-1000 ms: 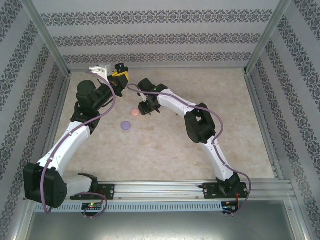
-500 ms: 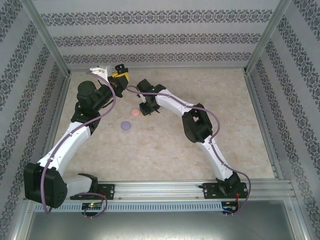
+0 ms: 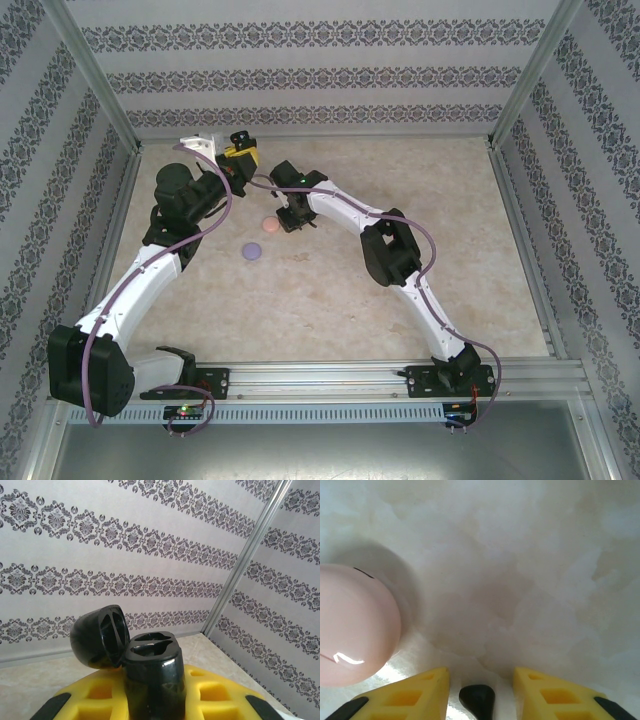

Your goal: Insert the wireless bluetooth earbuds into the charging case

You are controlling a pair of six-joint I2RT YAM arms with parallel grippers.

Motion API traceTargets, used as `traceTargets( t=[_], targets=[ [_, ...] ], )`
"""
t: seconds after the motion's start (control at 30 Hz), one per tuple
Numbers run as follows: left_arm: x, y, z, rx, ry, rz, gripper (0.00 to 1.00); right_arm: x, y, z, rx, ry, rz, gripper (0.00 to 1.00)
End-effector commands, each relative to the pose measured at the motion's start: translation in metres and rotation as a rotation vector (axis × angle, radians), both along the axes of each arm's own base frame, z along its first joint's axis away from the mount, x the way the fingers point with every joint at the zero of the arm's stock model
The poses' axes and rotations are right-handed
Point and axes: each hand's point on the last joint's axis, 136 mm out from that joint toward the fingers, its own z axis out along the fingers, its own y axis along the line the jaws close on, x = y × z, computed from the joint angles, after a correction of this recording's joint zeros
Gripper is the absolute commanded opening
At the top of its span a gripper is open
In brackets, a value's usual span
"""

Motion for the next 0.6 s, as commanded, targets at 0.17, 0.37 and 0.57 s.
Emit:
traceTargets(
  t=[0.17, 0.37, 0.57],
  targets=[
    [-0.0053, 0.0083, 0.0163, -0.023, -0.056, 0.017, 0.00, -0.0129, -0.0049, -0.0122, -0.049, 0.028, 0.012, 0.35],
    [-0.0040, 0.0077, 0.0141, -0.029, -0.049, 0.014, 0.00, -0.0167, -0.0075, -0.0090, -0.039, 0.029, 0.003, 0.33],
    [-0.0033, 0.0068, 0.0133, -0.033, -0.046, 0.011, 0.00, -0.0183, -0.0081, -0.0096, -0.035, 0.030, 0.003, 0.29]
  ],
)
